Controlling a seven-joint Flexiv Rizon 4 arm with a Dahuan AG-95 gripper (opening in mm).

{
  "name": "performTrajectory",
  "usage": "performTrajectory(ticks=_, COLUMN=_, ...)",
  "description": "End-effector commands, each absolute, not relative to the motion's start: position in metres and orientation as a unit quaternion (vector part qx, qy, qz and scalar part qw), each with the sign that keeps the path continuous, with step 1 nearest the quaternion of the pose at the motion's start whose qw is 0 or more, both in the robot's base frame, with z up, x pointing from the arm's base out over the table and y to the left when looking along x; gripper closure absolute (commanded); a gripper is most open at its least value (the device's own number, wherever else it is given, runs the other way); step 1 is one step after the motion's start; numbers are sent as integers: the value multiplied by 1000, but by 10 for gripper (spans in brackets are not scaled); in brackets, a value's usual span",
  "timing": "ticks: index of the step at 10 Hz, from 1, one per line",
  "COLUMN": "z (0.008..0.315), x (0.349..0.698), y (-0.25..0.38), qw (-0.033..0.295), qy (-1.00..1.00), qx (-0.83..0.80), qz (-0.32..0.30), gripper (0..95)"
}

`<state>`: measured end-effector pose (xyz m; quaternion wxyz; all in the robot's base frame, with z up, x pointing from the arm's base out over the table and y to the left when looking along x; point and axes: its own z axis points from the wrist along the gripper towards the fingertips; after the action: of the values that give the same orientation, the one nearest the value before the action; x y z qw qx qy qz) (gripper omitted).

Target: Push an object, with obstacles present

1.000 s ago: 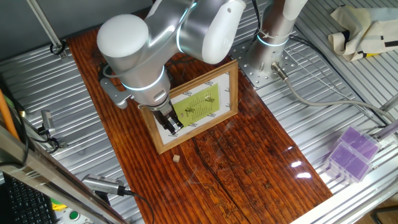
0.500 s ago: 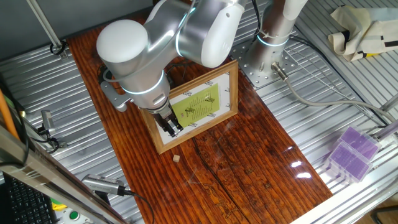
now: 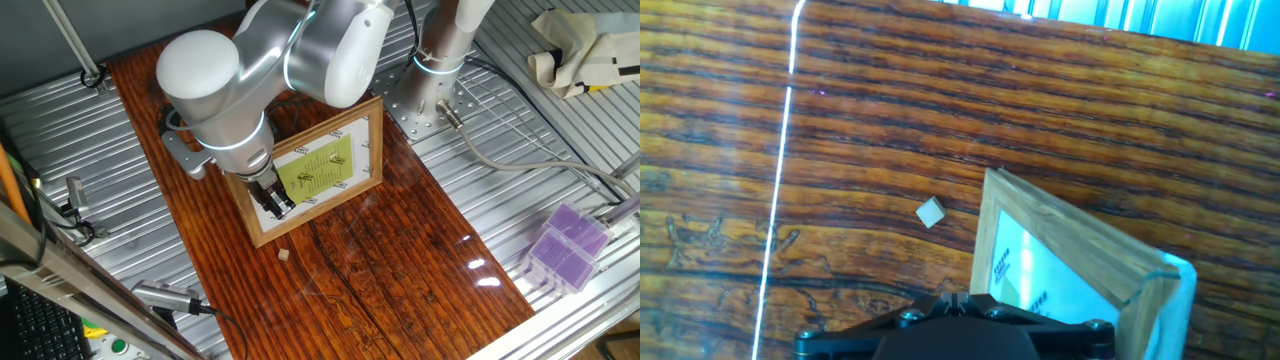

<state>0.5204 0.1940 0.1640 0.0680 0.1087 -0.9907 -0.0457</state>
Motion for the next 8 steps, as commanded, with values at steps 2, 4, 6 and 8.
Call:
performTrajectory(ticks=2, z=164, x=521, y=194, qw=73, qy=-990, qx=112, qz=-45, gripper=950)
performTrajectory(ticks=4, z=164, x=521, y=194, qw=76, qy=-990, qx=112, qz=-45, gripper=950)
performTrajectory(ticks=6, z=164, x=521, y=194, qw=81, qy=-989, qx=113, qz=-45, gripper=950)
performTrajectory(ticks=8, z=164, x=521, y=194, qw=79, qy=-990, qx=110, qz=-45, gripper=950)
